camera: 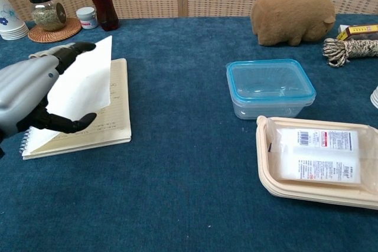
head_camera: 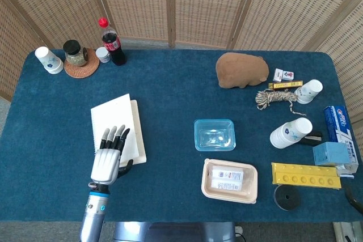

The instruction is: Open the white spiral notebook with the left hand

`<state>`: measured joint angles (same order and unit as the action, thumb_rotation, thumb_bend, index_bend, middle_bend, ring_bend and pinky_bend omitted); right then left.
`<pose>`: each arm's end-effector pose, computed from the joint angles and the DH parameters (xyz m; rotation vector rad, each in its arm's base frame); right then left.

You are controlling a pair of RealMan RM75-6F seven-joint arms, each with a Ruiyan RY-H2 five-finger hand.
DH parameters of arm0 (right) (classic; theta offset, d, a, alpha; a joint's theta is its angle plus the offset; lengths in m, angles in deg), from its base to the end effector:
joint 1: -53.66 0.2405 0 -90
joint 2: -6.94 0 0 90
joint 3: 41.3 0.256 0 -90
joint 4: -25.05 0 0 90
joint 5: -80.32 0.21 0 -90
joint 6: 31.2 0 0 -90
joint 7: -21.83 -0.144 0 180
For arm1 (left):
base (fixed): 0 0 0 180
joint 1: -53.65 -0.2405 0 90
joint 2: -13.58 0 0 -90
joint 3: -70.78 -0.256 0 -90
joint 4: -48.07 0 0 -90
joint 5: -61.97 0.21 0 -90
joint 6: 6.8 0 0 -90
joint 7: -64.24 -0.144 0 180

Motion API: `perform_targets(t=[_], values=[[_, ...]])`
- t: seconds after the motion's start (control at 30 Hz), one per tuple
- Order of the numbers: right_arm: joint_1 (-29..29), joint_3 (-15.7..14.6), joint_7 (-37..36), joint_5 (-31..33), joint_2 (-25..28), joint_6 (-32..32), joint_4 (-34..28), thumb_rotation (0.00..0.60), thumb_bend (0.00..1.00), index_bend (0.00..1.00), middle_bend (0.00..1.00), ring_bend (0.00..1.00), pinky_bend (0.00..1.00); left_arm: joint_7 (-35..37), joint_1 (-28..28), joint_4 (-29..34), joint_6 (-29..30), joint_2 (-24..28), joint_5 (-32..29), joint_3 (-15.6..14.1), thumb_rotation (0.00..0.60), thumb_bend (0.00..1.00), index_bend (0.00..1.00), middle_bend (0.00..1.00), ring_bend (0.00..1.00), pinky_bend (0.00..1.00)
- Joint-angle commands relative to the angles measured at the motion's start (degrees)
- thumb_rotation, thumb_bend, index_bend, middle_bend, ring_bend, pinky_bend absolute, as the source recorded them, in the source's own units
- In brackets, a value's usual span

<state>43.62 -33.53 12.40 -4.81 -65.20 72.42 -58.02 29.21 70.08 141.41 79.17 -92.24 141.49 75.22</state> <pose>-0.3453 -0.1030 0.1836 0.9637 -0.8036 1.0275 -0.1490 0.2086 -0.0346 -1.4411 -0.9712 -1.0742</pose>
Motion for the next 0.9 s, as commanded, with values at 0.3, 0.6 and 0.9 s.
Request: perform_targets(t=[0.3,0.6,0.9], values=[[0.2,1.2,-2.4,-0.8,0.1,1.5,0.3,0.6,0.29,0.24,0.22,0.17,0.26,12.5,-7.6,-4.5,18.4,-1.1,5.8,5.1,0.6,0.27,0.0,0.06,0.0,0.0],[1.8,1.7,-2.2,-2.3,0.3,0.8,0.1,0.6,0.29,0.24,0.22,0.17,0.26,22.6,-15.8,-4.8,26.5,3.7,0.9,9.0,0.6,0.27,0.0,0.06,0.0,0.0],[3.4,1.6,-0.4,-3.5,0.6,-0.6,-0.9,0.6,0.29,0.24,0.22,0.17,0.26,26.1,-21.0,-5.4,26.2,8.6,-3.4,8.4,0.6,0.27,0.0,0.05,0.0,0.0]])
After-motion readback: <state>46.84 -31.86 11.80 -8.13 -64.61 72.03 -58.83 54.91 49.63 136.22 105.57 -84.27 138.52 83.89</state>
